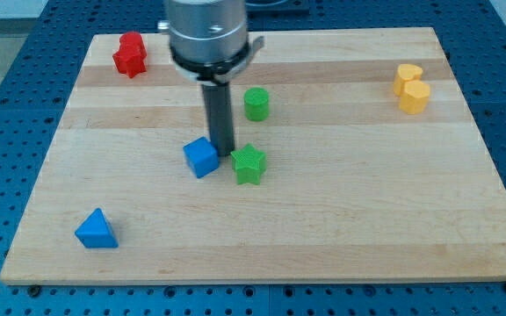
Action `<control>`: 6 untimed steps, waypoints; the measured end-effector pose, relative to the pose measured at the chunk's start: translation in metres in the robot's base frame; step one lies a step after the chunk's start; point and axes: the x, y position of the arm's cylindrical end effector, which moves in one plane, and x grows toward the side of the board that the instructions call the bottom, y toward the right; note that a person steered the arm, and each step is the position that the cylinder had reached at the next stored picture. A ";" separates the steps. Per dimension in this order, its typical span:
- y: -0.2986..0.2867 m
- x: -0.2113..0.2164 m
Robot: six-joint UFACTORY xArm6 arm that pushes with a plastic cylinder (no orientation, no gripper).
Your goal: Point your arm at the green star
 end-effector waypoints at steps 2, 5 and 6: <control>-0.051 0.014; -0.069 0.073; -0.080 0.076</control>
